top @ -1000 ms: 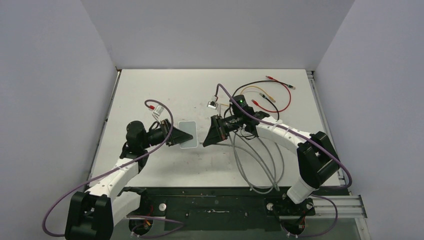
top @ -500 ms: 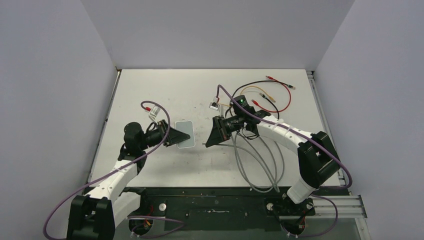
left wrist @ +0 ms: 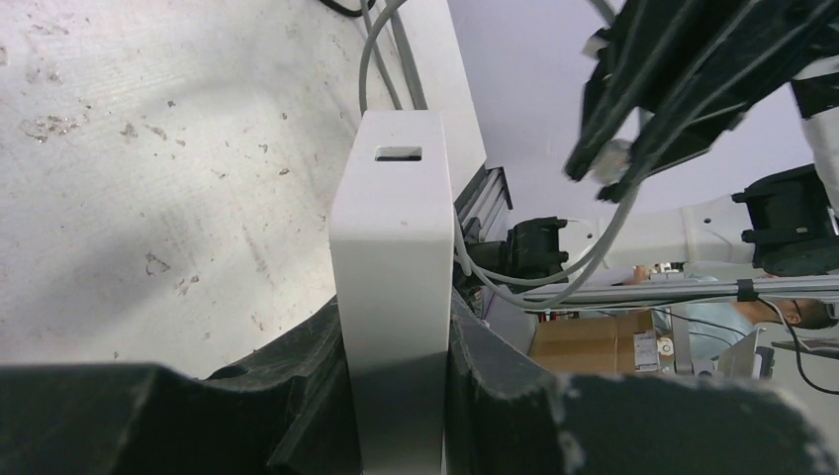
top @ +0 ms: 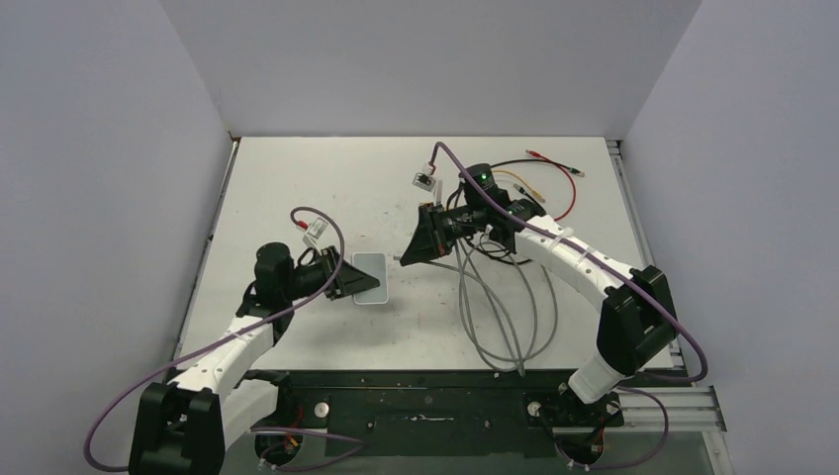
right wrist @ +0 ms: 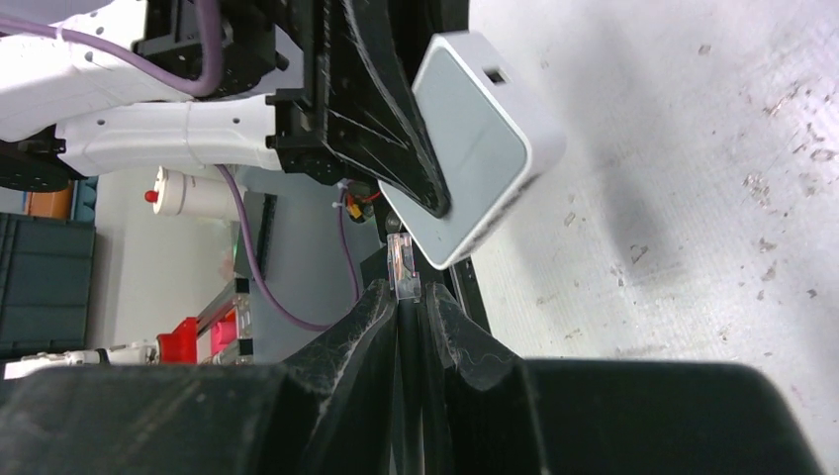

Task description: Pull the plug from the switch port

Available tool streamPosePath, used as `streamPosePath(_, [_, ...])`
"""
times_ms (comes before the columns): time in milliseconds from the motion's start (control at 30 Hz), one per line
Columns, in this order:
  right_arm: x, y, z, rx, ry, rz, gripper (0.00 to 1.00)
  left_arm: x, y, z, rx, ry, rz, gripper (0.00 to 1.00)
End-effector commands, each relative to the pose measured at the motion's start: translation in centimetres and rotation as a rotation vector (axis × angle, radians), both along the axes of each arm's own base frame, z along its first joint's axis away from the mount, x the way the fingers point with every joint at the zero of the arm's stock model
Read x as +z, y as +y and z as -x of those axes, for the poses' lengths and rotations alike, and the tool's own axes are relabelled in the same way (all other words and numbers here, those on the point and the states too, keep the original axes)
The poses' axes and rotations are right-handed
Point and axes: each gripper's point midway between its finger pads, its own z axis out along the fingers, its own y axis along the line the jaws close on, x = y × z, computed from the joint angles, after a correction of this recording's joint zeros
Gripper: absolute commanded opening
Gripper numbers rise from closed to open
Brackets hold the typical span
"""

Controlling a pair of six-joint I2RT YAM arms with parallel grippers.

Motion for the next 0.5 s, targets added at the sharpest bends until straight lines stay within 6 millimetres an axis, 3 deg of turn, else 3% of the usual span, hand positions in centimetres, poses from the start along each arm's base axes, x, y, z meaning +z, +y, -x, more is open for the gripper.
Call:
streamPosePath(0, [5.4, -0.1, -0.7, -0.028, -0.127, -0.079, 0.05, 0.0, -0.3, -0.4, -0.001, -0.04, -0.033, 0.0])
streamPosePath(300, [8.0, -0.4, -2.1, -0.071, -0.18, -0.101, 0.05, -4.5, -0.7, 0.0, 0.019, 0.11, -0.114, 0.0])
streamPosePath(467, [8.2, -0.9, -2.6, -0.091, -0.185, -0.097, 0.05, -7.2, -1.0, 0.1, 0.011, 0.204, -0.169, 0.0])
